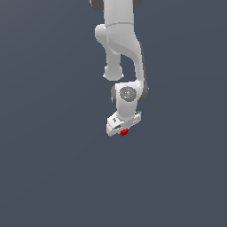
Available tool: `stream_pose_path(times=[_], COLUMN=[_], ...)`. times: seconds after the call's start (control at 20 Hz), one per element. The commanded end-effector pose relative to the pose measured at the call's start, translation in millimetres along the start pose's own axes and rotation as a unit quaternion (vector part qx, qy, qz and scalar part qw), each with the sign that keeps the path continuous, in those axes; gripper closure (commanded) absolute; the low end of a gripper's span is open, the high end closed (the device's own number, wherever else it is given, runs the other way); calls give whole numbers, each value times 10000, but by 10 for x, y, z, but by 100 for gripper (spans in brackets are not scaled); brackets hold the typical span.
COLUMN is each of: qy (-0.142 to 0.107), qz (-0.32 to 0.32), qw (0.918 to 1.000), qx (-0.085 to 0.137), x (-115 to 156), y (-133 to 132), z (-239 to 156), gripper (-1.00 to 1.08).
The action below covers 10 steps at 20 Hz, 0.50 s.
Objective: Pick up the red cube and move it to a goal position.
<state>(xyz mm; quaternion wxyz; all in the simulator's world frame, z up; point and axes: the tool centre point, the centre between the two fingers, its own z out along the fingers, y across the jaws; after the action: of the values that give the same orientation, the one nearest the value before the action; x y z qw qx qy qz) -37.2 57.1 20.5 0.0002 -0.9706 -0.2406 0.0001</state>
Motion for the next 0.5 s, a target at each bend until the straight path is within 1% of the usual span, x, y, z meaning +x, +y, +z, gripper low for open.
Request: stream_pose_path(times=[0.0, 0.25, 0.45], qy=[1, 1, 1], qz=[-1, -1, -1], qw=[10000, 10000, 10000], qx=[0, 0, 0], x=[-1, -19, -49], y=[1, 13, 33], z=[-9, -123, -308], gripper=[108, 108, 108])
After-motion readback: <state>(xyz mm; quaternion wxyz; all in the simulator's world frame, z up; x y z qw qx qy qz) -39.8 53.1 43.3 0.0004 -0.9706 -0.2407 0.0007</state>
